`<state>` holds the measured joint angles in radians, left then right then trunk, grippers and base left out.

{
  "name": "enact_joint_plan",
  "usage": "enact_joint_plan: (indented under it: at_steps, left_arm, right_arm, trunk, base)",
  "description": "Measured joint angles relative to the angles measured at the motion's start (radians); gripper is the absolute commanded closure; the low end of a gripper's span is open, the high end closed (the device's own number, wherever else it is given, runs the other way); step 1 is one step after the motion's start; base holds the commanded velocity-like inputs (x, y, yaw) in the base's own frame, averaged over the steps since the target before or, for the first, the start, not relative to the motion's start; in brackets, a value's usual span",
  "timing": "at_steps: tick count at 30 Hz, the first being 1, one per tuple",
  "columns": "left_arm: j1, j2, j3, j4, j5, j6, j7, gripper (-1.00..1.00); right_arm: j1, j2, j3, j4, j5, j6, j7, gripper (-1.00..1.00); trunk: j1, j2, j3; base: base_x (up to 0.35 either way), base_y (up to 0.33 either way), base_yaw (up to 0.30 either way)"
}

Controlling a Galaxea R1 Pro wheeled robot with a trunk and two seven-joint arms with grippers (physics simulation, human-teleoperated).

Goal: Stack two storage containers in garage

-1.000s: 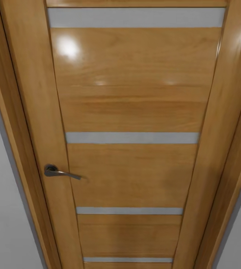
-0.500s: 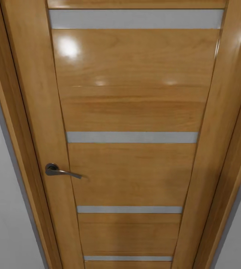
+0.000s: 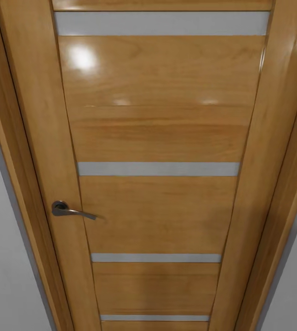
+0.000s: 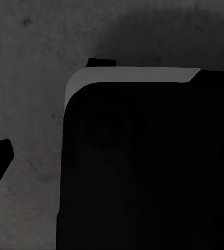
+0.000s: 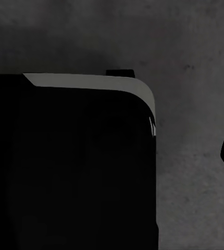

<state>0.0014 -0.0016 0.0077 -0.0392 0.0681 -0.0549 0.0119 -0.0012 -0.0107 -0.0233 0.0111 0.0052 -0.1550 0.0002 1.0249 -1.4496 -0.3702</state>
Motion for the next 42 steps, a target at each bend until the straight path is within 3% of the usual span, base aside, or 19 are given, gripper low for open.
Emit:
enact_joint_plan:
  at_steps: [14, 19, 24, 32, 38, 42]
  left_arm:
    - [0.0, -0.001, 0.0, 0.0, 0.0, 0.0, -0.001, -1.0]
    - [0.0, -0.002, 0.003, 0.0, 0.0, -0.028, -0.001, -1.0]
    - [0.0, 0.0, 0.003, 0.0, 0.0, -0.027, -0.001, -1.0]
    - [0.0, -0.001, 0.002, 0.0, 0.0, -0.028, -0.001, -1.0]
    - [0.0, 0.0, 0.0, 0.0, -0.001, -0.029, -0.001, -1.0]
    - [0.0, 0.0, -0.001, 0.0, -0.001, -0.029, -0.001, -1.0]
  right_arm:
    - [0.0, 0.0, 0.001, 0.0, 0.0, 0.001, 0.0, -1.0]
    - [-0.028, -0.028, 0.027, 0.015, 0.025, -0.003, 0.025, -1.0]
    - [-0.026, -0.051, 0.052, 0.013, 0.05, -0.001, -0.001, -1.0]
    - [-0.022, -0.061, 0.092, -0.006, 0.094, -0.001, -0.02, -1.0]
    - [-0.023, -0.092, 0.094, -0.04, 0.126, 0.033, 0.005, -1.0]
    - [-0.023, -0.095, 0.095, -0.062, 0.125, 0.055, 0.028, -1.0]
  trunk:
    - [0.0, 0.0, 0.0]
    - [0.0, 0.0, 0.0]
    - [0.0, 0.0, 0.0]
    - [0.0, 0.0, 0.0]
    - [0.0, 0.0, 0.0]
    - [0.0, 0.0, 0.0]
  base:
    - [0.0, 0.0, 0.0]
    - [0.0, 0.0, 0.0]
    - [0.0, 0.0, 0.0]
    - [0.0, 0.0, 0.0]
    - [0.0, 0.0, 0.0]
    - [0.0, 0.0, 0.0]
